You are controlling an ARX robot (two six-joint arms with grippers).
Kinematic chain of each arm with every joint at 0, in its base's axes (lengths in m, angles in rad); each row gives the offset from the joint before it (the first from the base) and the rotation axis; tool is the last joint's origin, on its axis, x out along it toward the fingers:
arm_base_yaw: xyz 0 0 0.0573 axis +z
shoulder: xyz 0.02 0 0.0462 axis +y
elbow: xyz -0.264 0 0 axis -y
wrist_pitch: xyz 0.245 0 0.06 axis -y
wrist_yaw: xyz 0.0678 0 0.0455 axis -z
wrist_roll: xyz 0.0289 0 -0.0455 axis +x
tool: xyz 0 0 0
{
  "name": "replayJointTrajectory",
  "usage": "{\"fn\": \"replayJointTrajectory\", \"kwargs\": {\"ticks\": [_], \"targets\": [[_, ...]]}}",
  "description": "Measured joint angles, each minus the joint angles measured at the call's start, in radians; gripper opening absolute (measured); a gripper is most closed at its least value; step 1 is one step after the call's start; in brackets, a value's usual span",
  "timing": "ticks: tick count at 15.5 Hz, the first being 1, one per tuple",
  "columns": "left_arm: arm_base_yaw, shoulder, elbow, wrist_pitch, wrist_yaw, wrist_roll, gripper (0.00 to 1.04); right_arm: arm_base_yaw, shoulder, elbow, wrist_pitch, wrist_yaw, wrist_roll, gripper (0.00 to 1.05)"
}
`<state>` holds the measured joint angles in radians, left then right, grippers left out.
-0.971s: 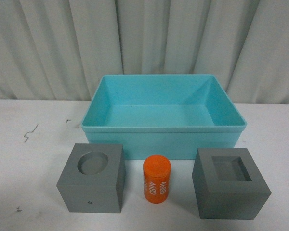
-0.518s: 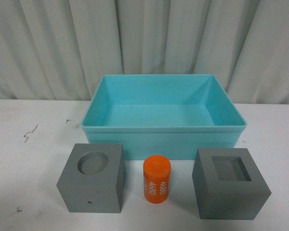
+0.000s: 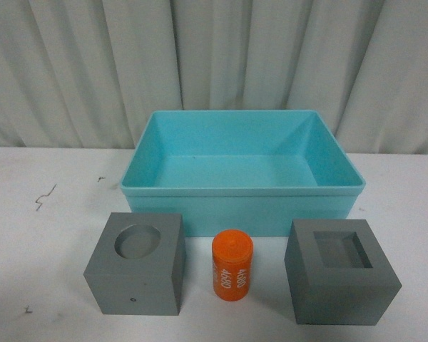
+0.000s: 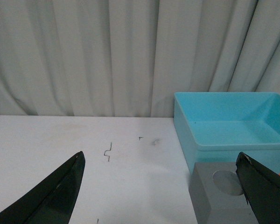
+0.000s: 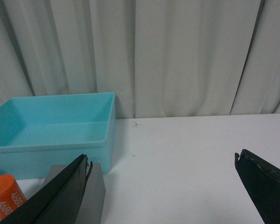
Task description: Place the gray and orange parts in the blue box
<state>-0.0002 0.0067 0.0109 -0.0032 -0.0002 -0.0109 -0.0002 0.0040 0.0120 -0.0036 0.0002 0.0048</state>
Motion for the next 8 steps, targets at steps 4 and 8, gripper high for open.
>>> {"fn": "replayJointTrajectory", "kwargs": {"ticks": [4,8], "targets": [[0.0,0.0,0.0,0.0,0.0,0.0,0.98,0.0,0.0,0.0,0.0,0.0,0.0,0.98],[0.0,0.0,0.0,0.0,0.0,0.0,0.98,0.0,0.0,0.0,0.0,0.0,0.0,0.98]]}}
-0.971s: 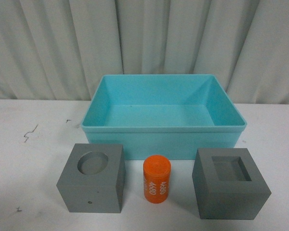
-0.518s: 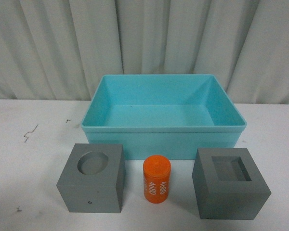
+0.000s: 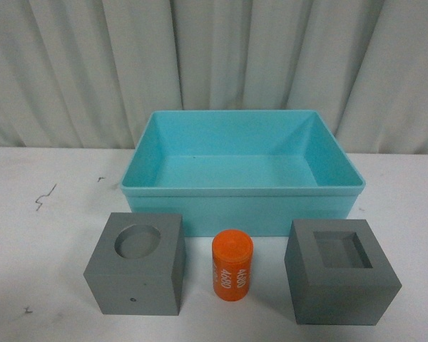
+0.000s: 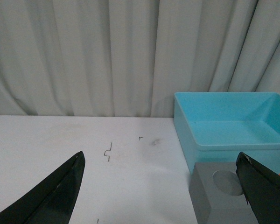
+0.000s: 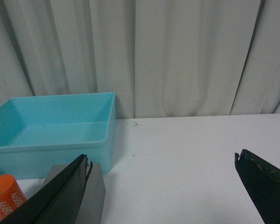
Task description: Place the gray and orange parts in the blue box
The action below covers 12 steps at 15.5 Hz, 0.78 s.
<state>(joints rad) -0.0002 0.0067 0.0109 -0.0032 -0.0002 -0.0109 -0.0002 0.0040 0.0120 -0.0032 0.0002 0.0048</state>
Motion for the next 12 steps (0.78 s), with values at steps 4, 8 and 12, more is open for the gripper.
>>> {"fn": "replayJointTrajectory", "kwargs": {"ticks": [4,8,12], "targets": [[0.0,0.0,0.0,0.0,0.0,0.0,0.98,0.0,0.0,0.0,0.0,0.0,0.0,0.98],[0.0,0.0,0.0,0.0,0.0,0.0,0.98,0.0,0.0,0.0,0.0,0.0,0.0,0.98],[0.0,0.0,0.0,0.0,0.0,0.0,0.98,0.0,0.0,0.0,0.0,0.0,0.0,0.98]]}}
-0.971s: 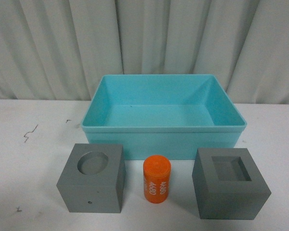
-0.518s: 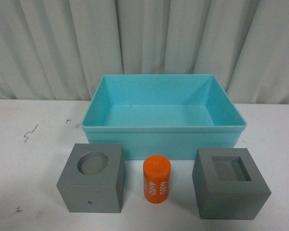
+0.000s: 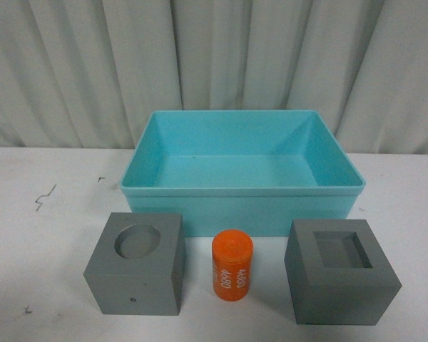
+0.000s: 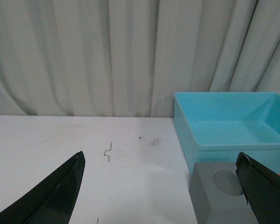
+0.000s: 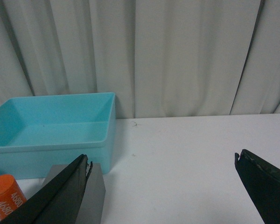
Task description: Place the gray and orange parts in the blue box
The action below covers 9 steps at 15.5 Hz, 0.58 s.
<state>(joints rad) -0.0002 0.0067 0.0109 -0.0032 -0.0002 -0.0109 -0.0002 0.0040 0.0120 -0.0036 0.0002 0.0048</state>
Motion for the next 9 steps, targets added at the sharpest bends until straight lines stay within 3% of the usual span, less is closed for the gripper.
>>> {"fn": "replayJointTrajectory", "kwargs": {"ticks": [9], "targets": [[0.0,0.0,0.0,0.0,0.0,0.0,0.98,0.0,0.0,0.0,0.0,0.0,0.0,0.98]]}}
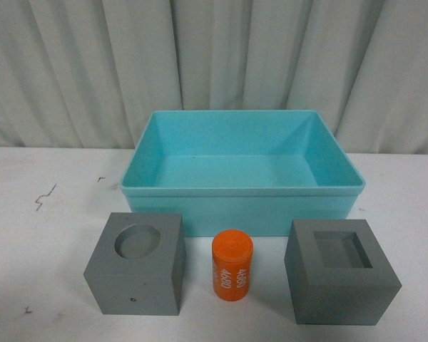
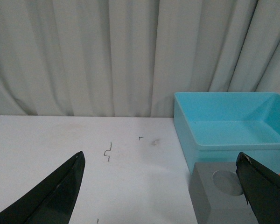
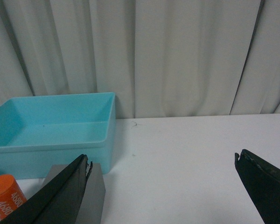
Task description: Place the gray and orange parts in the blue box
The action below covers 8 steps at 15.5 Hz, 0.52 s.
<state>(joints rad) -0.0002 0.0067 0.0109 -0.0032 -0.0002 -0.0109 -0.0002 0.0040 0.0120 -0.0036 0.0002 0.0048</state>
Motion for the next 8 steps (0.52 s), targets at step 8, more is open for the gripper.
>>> {"fn": "replayJointTrajectory", "kwargs": {"ticks": [8], "targets": [[0.0,0.0,0.0,0.0,0.0,0.0,0.98,-0.011,1.212,0.524,0.393,-0.147,0.235,0.98]]}}
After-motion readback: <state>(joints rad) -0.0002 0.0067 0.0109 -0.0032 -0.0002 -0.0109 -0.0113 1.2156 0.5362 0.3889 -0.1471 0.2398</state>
